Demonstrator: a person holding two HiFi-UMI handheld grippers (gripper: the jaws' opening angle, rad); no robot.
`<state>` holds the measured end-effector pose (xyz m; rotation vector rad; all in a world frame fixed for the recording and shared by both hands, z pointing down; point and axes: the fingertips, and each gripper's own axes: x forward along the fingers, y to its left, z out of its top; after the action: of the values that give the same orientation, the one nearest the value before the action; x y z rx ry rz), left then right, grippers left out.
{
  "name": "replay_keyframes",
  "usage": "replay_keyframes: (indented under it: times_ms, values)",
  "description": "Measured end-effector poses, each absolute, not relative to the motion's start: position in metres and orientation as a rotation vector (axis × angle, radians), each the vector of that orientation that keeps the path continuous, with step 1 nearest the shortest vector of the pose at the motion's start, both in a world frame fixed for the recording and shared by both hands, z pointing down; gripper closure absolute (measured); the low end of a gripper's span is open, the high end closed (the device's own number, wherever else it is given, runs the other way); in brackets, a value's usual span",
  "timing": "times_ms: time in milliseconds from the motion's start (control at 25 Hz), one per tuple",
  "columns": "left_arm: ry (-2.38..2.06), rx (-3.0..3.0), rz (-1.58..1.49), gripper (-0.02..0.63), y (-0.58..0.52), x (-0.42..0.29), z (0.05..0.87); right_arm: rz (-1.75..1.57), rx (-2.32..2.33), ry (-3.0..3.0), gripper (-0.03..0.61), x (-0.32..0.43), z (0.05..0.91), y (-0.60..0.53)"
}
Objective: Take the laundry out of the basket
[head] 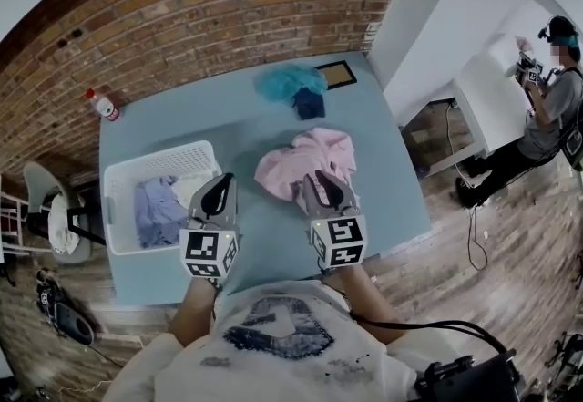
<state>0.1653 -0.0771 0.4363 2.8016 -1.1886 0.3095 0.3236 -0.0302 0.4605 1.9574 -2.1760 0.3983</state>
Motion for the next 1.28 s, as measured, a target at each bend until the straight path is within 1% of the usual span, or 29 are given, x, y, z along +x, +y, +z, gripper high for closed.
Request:
replay_keyframes:
  times_ms: [120,160,200,680,920,1120,1280]
  values:
    - [-1.200,2.801,0.294,0.621,-0.078,0.161,0.433,0.357,1.993,-2.169,0.527,0.324,0.450,-0.030]
    - [-1.201,2.802,0.290,0.621,-0.079,0.160,0.432,0.340,2.013,-2.162,0.566,0.326,0.446,-0.030]
    - [-1.201,2.803,0.286,0.621,-0.080,0.160,0.431,0.328,2.026,-2.157,0.577,0.327,0.444,-0.031]
    - [-1.197,2.819,0.334,0.621,-0.080,0.162,0.434,0.390,1.990,-2.156,0.578,0.321,0.454,-0.034]
    - [-1.221,2.799,0.267,0.621,-0.081,0.157,0.428,0.423,1.980,-2.182,0.578,0.321,0.458,-0.037]
    - [-1.290,2.771,0.315,0.621,-0.080,0.142,0.426,0.459,1.946,-2.245,0.578,0.310,0.459,-0.049]
    - [-1.369,2.740,0.379,0.621,-0.079,0.110,0.425,0.473,1.894,-2.316,0.578,0.282,0.460,-0.062]
